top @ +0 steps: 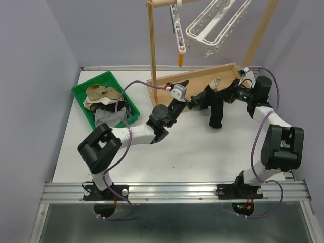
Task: Remove the underwear clipped to the hanger
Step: Remove the underwear from the hanger, then place the underwear in the bin.
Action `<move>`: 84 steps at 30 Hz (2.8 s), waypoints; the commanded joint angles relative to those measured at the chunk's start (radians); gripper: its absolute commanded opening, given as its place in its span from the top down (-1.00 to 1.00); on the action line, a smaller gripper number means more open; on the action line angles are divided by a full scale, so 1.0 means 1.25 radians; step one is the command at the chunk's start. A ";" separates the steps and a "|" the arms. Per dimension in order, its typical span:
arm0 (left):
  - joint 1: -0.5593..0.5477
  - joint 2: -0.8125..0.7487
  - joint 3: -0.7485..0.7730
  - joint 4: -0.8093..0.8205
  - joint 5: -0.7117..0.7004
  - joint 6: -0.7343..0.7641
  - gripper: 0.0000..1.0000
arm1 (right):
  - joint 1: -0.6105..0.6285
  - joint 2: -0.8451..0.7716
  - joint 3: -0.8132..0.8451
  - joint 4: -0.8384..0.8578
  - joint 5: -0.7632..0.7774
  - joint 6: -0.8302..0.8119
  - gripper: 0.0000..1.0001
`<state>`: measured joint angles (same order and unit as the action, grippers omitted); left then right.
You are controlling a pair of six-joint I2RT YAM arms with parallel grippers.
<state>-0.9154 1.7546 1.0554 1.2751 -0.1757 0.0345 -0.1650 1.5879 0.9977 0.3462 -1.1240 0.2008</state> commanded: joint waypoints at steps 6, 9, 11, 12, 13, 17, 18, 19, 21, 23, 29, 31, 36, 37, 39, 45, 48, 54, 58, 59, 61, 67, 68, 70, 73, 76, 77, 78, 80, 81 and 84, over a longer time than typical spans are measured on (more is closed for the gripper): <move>-0.016 -0.211 -0.170 -0.072 0.188 -0.025 -0.98 | 0.055 -0.096 -0.070 -0.025 -0.174 -0.123 0.75; -0.015 -0.255 -0.217 -0.135 0.263 -0.025 -0.98 | 0.086 -0.140 -0.111 -0.025 -0.199 -0.152 0.67; -0.013 -0.290 -0.266 -0.156 0.294 -0.024 -0.98 | 0.111 -0.180 -0.138 -0.025 -0.216 -0.181 0.65; -0.011 -0.304 -0.282 -0.162 0.300 -0.025 -0.98 | 0.122 -0.196 -0.146 -0.027 -0.222 -0.185 0.65; -0.010 -0.317 -0.313 -0.167 0.304 -0.024 -0.98 | 0.128 -0.210 -0.155 -0.027 -0.230 -0.190 0.65; 0.017 -0.395 -0.380 -0.159 0.345 -0.118 -0.98 | 0.175 -0.259 -0.191 -0.028 -0.254 -0.174 0.67; 0.024 -0.406 -0.394 -0.150 0.354 -0.139 -0.98 | 0.186 -0.263 -0.202 -0.028 -0.254 -0.171 0.67; 0.027 -0.416 -0.422 -0.138 0.363 -0.160 -0.97 | 0.193 -0.268 -0.208 -0.027 -0.252 -0.170 0.67; 0.028 -0.433 -0.459 -0.088 0.387 -0.231 -0.98 | 0.212 -0.271 -0.215 -0.028 -0.251 -0.171 0.67; 0.028 -0.433 -0.480 -0.034 0.410 -0.295 -0.98 | 0.231 -0.271 -0.217 -0.029 -0.248 -0.167 0.67; 0.028 -0.386 -0.514 0.019 0.459 -0.316 -0.97 | 0.331 -0.267 -0.213 -0.028 -0.235 -0.162 0.67; 0.028 -0.372 -0.518 0.019 0.477 -0.315 -0.95 | 0.332 -0.262 -0.207 -0.027 -0.229 -0.162 0.67; 0.028 -0.356 -0.530 0.003 0.496 -0.301 -0.65 | 0.333 -0.259 -0.194 -0.028 -0.225 -0.135 0.67; 0.028 -0.359 -0.533 -0.005 0.487 -0.295 -0.60 | 0.333 -0.259 -0.193 -0.028 -0.226 -0.134 0.67; 0.027 -0.370 -0.540 -0.042 0.445 -0.272 -0.51 | 0.333 -0.258 -0.190 -0.029 -0.229 -0.126 0.67; 0.018 -0.358 -0.538 -0.098 0.406 -0.213 -0.50 | 0.333 -0.252 -0.187 -0.028 -0.240 -0.119 0.67; 0.005 -0.302 -0.513 -0.100 0.398 -0.202 -0.43 | 0.333 -0.248 -0.190 -0.028 -0.242 -0.115 0.67; -0.010 -0.256 -0.477 -0.101 0.366 -0.187 1.00 | 0.333 -0.244 -0.194 -0.028 -0.242 -0.110 0.66; -0.010 -0.342 -0.530 -0.115 0.288 -0.177 1.00 | 0.331 -0.241 -0.192 -0.033 -0.201 -0.101 0.52; -0.010 -0.364 -0.540 -0.127 0.276 -0.175 1.00 | 0.327 -0.239 -0.192 -0.033 -0.175 -0.101 0.40; -0.010 -0.407 -0.559 -0.147 0.240 -0.174 1.00 | 0.315 -0.238 -0.197 -0.034 -0.143 -0.099 -0.16; -0.008 -0.579 -0.621 -0.231 0.118 -0.172 1.00 | 0.299 -0.235 -0.133 -0.273 -0.037 -0.300 -1.00; -0.008 -0.618 -0.628 -0.243 0.097 -0.171 1.00 | 0.299 -0.232 -0.129 -0.274 -0.012 -0.316 -1.00; -0.006 -0.676 -0.638 -0.286 0.069 -0.171 1.00 | 0.296 -0.242 -0.125 -0.314 0.089 -0.331 -1.00; -0.004 -0.761 -0.647 -0.357 -0.013 -0.170 1.00 | 0.294 -0.246 -0.117 -0.338 0.143 -0.362 -1.00; 0.000 -0.835 -0.647 -0.406 -0.063 -0.160 1.00 | 0.288 -0.249 -0.115 -0.340 0.235 -0.373 -1.00; 0.001 -0.885 -0.642 -0.440 -0.102 -0.153 1.00 | 0.284 -0.249 -0.109 -0.341 0.260 -0.371 -1.00; 0.002 -0.909 -0.639 -0.459 -0.123 -0.149 1.00 | 0.278 -0.249 -0.106 -0.341 0.310 -0.368 -1.00; 0.006 -0.979 -0.623 -0.521 -0.196 -0.144 1.00 | 0.269 -0.254 -0.100 -0.341 0.369 -0.362 -1.00; 0.006 -1.000 -0.616 -0.541 -0.224 -0.145 1.00 | 0.266 -0.255 -0.096 -0.341 0.387 -0.357 -1.00; 0.011 -1.056 -0.587 -0.616 -0.343 -0.153 1.00 | 0.256 -0.259 -0.084 -0.347 0.439 -0.333 -1.00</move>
<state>-0.9127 0.5106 0.2489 0.6197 -0.3698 -0.1688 0.1741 1.2949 0.8112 -0.0837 -0.7265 -0.2268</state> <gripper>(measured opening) 0.037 0.999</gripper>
